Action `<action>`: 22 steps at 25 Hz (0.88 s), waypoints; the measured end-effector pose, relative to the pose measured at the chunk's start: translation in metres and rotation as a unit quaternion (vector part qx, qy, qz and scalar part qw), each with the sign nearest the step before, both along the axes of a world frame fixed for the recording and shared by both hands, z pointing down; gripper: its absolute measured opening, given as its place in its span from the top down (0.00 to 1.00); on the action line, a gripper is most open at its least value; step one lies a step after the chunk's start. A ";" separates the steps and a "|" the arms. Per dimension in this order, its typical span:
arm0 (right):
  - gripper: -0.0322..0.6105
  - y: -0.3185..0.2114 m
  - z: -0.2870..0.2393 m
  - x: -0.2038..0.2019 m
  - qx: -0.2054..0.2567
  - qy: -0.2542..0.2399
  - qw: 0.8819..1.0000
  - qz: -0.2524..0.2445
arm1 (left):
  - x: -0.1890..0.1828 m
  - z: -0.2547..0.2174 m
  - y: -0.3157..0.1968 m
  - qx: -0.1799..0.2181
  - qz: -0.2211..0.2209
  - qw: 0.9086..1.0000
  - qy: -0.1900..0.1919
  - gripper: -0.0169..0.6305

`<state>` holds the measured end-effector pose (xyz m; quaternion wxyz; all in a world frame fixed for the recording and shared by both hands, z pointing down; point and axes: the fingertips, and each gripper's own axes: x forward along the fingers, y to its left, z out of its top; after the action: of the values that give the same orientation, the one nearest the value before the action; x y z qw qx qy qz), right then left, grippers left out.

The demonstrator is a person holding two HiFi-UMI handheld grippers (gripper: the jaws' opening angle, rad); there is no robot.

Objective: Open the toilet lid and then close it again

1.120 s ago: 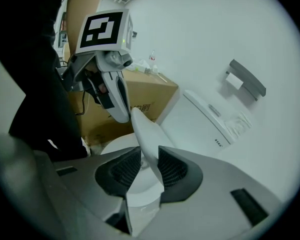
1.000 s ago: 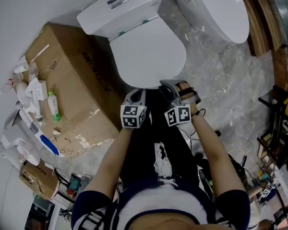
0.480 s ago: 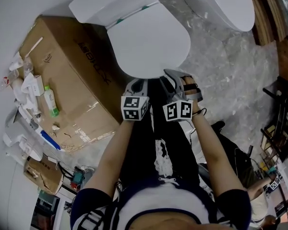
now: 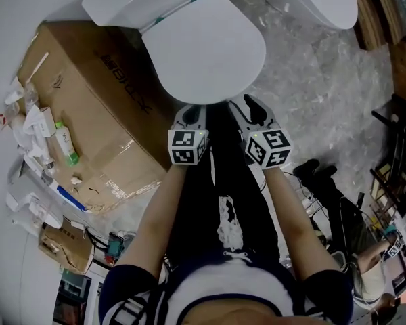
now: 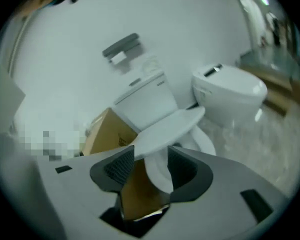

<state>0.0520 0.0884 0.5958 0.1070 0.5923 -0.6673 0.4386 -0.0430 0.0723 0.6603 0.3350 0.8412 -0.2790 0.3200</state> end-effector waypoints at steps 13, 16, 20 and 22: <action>0.84 0.007 0.055 -0.022 -0.046 -0.299 0.924 0.236 | -0.001 0.027 0.017 -0.007 0.028 0.999 -0.015 0.97; 0.85 0.013 0.066 -0.023 -0.048 -0.316 0.912 0.259 | -0.005 0.038 0.024 -0.013 0.050 0.998 -0.032 0.97; 0.86 0.025 0.083 -0.022 -0.066 -0.315 0.907 0.271 | -0.011 0.047 0.036 -0.020 0.068 0.996 -0.054 0.97; 0.86 0.031 0.092 -0.022 -0.075 -0.310 0.908 0.273 | -0.015 0.050 0.040 -0.016 0.075 0.995 -0.061 0.97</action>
<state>0.0301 0.1191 0.6875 -0.1847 0.5759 -0.4440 0.6611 -0.0580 0.1125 0.7098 0.3058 0.8333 -0.2295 0.3994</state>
